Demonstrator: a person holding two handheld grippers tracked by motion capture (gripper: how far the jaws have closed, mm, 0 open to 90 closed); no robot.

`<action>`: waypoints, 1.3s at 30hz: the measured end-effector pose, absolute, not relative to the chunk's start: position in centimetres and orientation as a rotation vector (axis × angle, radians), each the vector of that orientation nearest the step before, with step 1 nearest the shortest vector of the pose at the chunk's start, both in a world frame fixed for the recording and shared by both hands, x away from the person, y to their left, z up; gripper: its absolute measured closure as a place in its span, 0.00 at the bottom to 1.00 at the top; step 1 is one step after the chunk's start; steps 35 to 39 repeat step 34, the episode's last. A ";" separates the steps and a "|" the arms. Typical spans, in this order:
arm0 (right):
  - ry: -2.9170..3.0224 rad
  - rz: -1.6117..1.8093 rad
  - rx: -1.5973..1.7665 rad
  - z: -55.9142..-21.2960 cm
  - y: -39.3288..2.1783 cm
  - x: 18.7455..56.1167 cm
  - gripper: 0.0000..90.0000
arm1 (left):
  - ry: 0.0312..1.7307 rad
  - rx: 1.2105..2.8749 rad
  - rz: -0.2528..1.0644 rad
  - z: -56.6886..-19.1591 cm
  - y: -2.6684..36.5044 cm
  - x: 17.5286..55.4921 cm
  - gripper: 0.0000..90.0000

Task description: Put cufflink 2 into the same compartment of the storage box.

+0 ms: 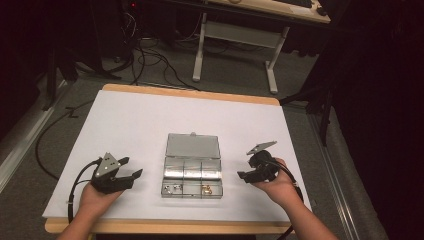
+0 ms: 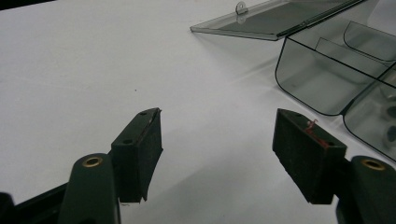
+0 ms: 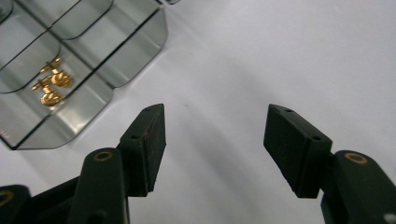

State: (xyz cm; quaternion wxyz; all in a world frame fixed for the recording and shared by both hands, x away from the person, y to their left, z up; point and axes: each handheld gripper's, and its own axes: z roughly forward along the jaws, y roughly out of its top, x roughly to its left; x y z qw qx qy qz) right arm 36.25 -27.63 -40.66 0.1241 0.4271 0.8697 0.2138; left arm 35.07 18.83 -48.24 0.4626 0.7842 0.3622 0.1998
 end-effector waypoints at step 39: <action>2.045 1.014 1.357 -45.8 -33.9 32.6 0.27 | 0.909 1.939 0.500 -48.3 18.7 35.1 0.35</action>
